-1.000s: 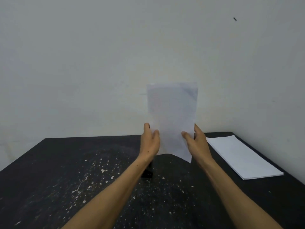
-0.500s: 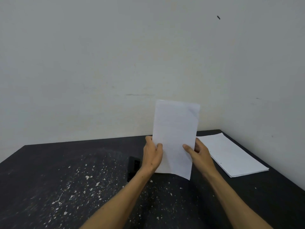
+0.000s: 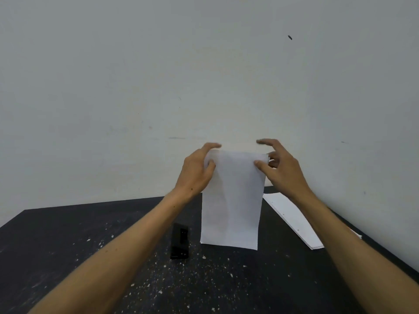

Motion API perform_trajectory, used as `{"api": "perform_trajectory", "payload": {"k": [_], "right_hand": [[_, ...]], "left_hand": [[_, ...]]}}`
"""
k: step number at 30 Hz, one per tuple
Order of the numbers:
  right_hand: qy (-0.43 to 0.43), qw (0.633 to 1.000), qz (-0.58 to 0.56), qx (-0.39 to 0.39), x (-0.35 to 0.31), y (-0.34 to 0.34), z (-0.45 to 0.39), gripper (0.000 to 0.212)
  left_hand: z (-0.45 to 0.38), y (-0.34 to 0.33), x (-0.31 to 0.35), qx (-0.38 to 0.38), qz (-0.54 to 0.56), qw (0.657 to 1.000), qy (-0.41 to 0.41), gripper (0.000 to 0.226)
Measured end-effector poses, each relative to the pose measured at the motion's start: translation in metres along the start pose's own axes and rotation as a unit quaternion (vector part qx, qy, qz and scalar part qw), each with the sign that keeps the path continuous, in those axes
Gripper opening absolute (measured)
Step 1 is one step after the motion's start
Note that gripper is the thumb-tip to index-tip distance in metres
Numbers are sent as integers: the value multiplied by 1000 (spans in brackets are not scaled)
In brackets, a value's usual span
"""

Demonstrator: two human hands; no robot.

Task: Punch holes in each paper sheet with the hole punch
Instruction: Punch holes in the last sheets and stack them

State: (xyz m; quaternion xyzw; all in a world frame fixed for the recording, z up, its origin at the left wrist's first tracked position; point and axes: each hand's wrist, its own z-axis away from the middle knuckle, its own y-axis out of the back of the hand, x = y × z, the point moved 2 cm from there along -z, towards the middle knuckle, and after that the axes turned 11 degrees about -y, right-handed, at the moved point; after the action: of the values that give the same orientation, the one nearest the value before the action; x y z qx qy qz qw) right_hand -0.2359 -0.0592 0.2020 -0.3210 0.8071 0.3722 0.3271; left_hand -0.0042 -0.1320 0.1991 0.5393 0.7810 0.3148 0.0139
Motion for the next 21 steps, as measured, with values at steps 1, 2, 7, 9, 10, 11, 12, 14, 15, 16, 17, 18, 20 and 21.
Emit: {"api": "perform_trajectory", "payload": {"k": [1, 2, 7, 9, 10, 11, 12, 14, 15, 16, 17, 18, 20, 21], "right_hand": [[13, 1000, 24, -4, -3, 2, -3, 32], [25, 999, 46, -9, -4, 4, -5, 23], [30, 997, 64, -17, -7, 7, -7, 9], [-3, 999, 29, -21, -7, 6, -6, 7], [-28, 999, -7, -26, -5, 5, -4, 5], [-55, 996, -56, -33, -4, 3, -2, 5], [-85, 990, -107, -37, -3, -1, 1, 6], [-134, 973, -186, -27, 1, -11, 9, 15], [-147, 968, -203, -12, 4, -18, 12, 26], [-154, 965, -212, -1, 5, -25, 15, 35], [-158, 962, -221, 12, 6, -31, 19, 40], [-162, 960, -227, 24, 5, -37, 22, 42], [-167, 958, -226, 50, 3, -46, 27, 45], [-166, 959, -221, 63, 1, -48, 30, 45]], "left_hand": [[-2, 1, -2, -5, -7, 1000, -8, 39], [-2, 2, -3, -6, -6, 1000, -9, 33], [-2, 11, 0, 9, 55, 998, 33, 22], [-2, 14, -1, 23, 92, 993, 64, 19], [-2, 14, -2, 33, 116, 989, 85, 17], [-1, 13, -3, 44, 146, 982, 111, 15], [1, 12, -3, 57, 182, 971, 142, 12], [6, 5, 0, 83, 249, 943, 206, 12], [8, 1, 2, 97, 273, 928, 234, 15], [10, -3, 5, 113, 282, 917, 257, 19], [12, -8, 8, 129, 277, 913, 271, 23], [13, -12, 12, 142, 265, 913, 276, 26], [17, -19, 17, 167, 241, 915, 276, 27], [18, -22, 21, 177, 230, 916, 276, 27]]}}
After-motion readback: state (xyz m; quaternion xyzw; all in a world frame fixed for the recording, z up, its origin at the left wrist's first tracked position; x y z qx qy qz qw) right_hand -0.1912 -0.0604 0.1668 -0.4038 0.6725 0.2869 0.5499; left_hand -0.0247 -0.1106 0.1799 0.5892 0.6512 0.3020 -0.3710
